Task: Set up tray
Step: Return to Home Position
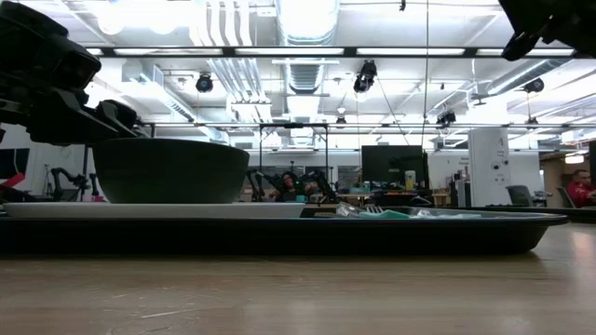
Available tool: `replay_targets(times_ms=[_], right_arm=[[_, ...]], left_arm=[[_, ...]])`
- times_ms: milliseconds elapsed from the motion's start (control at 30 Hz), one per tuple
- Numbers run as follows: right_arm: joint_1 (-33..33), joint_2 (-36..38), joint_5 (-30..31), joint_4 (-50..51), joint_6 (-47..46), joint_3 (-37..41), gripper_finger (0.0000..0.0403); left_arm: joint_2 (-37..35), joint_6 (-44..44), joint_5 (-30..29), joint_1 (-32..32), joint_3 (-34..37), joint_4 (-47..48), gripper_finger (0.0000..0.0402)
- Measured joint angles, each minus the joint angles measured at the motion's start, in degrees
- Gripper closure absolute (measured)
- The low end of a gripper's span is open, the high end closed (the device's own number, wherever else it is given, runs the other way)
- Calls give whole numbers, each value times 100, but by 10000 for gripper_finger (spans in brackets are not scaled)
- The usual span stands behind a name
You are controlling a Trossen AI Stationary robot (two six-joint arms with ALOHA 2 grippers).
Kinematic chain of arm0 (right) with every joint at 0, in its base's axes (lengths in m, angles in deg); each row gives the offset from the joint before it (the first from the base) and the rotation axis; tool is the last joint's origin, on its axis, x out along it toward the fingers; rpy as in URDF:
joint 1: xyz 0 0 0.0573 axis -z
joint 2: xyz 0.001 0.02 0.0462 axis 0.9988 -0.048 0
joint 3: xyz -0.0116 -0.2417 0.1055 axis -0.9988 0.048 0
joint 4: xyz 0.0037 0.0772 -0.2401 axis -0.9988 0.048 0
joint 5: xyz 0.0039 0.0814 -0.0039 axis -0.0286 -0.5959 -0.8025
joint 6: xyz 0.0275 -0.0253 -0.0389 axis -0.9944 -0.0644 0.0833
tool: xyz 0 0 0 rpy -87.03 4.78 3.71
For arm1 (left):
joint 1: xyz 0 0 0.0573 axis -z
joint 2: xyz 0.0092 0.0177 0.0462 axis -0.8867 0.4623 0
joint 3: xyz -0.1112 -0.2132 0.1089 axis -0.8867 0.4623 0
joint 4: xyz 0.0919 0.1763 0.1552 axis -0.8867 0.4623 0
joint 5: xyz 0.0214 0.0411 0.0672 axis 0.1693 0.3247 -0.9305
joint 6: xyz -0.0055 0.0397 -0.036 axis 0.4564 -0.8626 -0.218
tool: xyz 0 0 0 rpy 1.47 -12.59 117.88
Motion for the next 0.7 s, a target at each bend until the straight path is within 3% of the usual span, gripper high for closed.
replay_targets(times_ms=[167, 267, 467, 700], right_arm=[[4, -1, 61, 347, 38, -2, 333], [4, 1, 109, 1155, 259, -9, 329], [4, 1, 1112, 1783, 0, 28, 319], [4, -2, 1141, 2453, 358, 42, 319]], left_arm=[[13, 0, 2, -2, 0, -5, 305], [13, 0, 0, -1, 0, -5, 305], [13, 0, 2, -1, 0, -7, 305], [13, 0, 2, 0, 0, -9, 305]])
